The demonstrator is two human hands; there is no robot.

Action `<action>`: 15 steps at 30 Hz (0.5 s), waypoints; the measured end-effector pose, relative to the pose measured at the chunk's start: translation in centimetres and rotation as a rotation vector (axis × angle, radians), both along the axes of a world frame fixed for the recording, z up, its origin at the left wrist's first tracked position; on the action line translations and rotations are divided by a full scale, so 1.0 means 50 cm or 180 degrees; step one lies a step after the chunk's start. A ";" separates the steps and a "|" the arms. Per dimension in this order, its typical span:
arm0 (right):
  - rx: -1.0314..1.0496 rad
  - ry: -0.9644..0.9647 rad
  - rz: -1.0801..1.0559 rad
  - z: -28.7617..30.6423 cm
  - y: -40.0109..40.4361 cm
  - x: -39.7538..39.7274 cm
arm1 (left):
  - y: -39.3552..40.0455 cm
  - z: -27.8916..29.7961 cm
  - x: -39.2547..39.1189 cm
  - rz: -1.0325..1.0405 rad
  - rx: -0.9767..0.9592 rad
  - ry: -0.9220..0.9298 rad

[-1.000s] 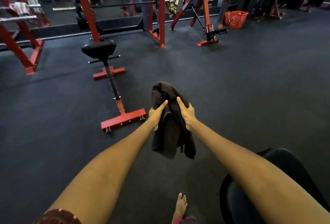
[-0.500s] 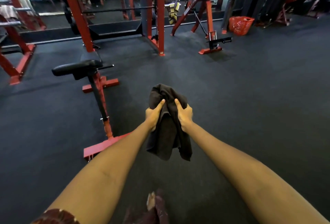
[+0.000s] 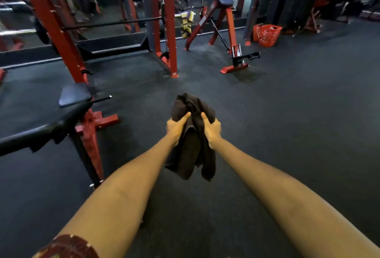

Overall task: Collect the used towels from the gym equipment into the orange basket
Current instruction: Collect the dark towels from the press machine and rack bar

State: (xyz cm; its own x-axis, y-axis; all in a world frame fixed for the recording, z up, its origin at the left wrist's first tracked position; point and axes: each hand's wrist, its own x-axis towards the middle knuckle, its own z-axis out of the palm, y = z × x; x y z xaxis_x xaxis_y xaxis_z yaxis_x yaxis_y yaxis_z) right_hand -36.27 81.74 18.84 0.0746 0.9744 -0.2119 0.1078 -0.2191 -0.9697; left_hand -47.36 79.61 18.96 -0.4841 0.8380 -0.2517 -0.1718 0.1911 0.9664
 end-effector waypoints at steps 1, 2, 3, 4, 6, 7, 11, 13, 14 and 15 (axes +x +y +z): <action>0.0006 -0.0014 -0.0003 0.001 0.052 -0.008 | 0.055 -0.002 -0.009 -0.0008 -0.0002 -0.0034; 0.0030 -0.0044 0.0006 0.000 0.101 -0.015 | 0.101 -0.003 -0.014 -0.0001 -0.0022 -0.0083; 0.0061 -0.0077 0.0020 -0.002 0.141 -0.020 | 0.140 -0.007 -0.017 -0.0006 -0.0005 -0.0124; 0.0083 -0.0117 0.0028 -0.006 0.179 -0.023 | 0.177 -0.013 -0.022 -0.0017 -0.0003 -0.0136; 0.0132 -0.0194 0.0060 -0.016 0.262 -0.031 | 0.260 -0.027 -0.031 -0.0034 -0.0047 -0.0128; 0.0148 -0.0231 0.0069 -0.023 0.312 -0.037 | 0.309 -0.033 -0.037 -0.0005 -0.0088 -0.0162; 0.0207 -0.0222 0.0095 -0.026 0.531 -0.064 | 0.529 -0.034 -0.067 -0.0020 -0.0143 -0.0198; 0.0240 -0.0223 0.0134 -0.018 0.633 -0.078 | 0.630 -0.022 -0.081 0.0003 -0.0148 -0.0188; 0.0270 -0.0228 0.0157 -0.011 0.688 -0.085 | 0.680 -0.011 -0.089 0.0004 -0.0131 -0.0196; 0.0312 -0.0238 0.0178 -0.005 0.737 -0.091 | 0.725 -0.002 -0.095 0.0013 -0.0090 -0.0210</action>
